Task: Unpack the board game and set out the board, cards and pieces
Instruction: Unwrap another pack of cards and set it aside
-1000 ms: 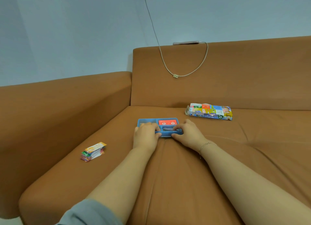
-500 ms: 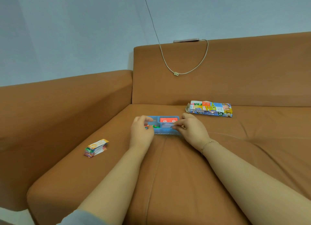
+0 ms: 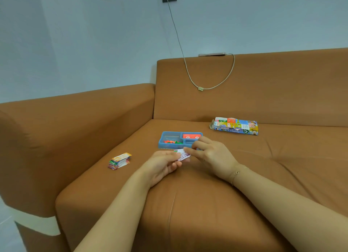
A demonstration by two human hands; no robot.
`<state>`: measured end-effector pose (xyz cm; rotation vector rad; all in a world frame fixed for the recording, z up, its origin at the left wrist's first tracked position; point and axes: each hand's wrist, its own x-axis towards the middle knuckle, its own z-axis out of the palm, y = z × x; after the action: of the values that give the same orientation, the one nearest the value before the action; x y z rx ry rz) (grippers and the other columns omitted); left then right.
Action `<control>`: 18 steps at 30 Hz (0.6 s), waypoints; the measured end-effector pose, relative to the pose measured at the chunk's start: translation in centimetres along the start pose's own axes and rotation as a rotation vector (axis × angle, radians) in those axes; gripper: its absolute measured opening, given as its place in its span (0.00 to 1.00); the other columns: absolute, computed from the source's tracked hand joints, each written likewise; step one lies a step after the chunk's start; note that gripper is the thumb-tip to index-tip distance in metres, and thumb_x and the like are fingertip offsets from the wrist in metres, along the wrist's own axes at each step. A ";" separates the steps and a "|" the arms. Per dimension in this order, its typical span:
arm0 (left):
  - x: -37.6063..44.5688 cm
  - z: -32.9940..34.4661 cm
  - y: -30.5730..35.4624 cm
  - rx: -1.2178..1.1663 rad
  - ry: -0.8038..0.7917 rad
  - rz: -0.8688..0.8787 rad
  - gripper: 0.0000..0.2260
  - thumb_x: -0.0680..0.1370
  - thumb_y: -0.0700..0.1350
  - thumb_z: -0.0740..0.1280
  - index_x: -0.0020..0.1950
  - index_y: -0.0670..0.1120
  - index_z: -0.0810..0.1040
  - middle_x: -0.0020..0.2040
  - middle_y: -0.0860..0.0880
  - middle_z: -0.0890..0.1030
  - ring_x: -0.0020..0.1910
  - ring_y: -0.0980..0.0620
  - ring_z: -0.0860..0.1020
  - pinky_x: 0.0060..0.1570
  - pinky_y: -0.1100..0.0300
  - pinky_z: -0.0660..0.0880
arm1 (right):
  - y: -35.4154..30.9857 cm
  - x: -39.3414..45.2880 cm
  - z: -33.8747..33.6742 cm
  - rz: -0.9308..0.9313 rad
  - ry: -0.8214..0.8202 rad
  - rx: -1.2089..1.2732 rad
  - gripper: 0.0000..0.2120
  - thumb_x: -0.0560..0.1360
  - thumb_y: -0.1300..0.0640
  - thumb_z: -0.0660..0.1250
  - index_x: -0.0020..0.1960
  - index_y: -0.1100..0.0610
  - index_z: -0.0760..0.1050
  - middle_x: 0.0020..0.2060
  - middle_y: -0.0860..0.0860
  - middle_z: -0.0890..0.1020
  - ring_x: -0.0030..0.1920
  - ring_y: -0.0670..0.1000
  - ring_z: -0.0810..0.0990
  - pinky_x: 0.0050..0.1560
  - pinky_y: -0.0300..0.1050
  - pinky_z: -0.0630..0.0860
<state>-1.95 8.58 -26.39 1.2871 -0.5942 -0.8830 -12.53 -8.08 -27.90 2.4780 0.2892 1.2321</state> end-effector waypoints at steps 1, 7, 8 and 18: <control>-0.1 0.1 -0.2 0.018 0.032 0.040 0.05 0.79 0.34 0.62 0.49 0.37 0.78 0.38 0.44 0.83 0.26 0.59 0.77 0.27 0.72 0.73 | -0.3 0.0 -0.2 0.115 -0.009 0.051 0.17 0.70 0.63 0.68 0.58 0.53 0.80 0.40 0.49 0.80 0.43 0.49 0.73 0.30 0.40 0.70; -0.4 0.1 -1.2 0.071 0.090 0.239 0.05 0.79 0.36 0.63 0.52 0.40 0.78 0.39 0.47 0.84 0.37 0.53 0.84 0.36 0.66 0.79 | -2.2 1.7 -1.3 0.998 -0.135 0.820 0.15 0.72 0.42 0.69 0.37 0.53 0.81 0.31 0.48 0.82 0.30 0.45 0.75 0.38 0.45 0.75; -0.5 0.1 -1.2 0.073 0.085 0.262 0.05 0.79 0.36 0.63 0.52 0.41 0.78 0.42 0.46 0.84 0.38 0.53 0.84 0.37 0.65 0.79 | -2.3 1.9 -1.1 1.028 -0.131 0.898 0.16 0.72 0.43 0.69 0.34 0.55 0.79 0.29 0.49 0.82 0.29 0.45 0.75 0.37 0.44 0.75; 0.2 -0.3 -1.6 -0.007 0.118 0.332 0.06 0.78 0.34 0.64 0.52 0.42 0.78 0.44 0.46 0.84 0.40 0.56 0.83 0.41 0.64 0.80 | -3.1 3.0 0.1 1.106 -0.053 1.140 0.03 0.72 0.62 0.72 0.42 0.61 0.78 0.32 0.53 0.78 0.29 0.44 0.75 0.31 0.37 0.75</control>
<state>-1.99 8.52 -28.00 1.1824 -0.6865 -0.5308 -10.72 -4.22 -27.02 3.8869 -0.7330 1.6257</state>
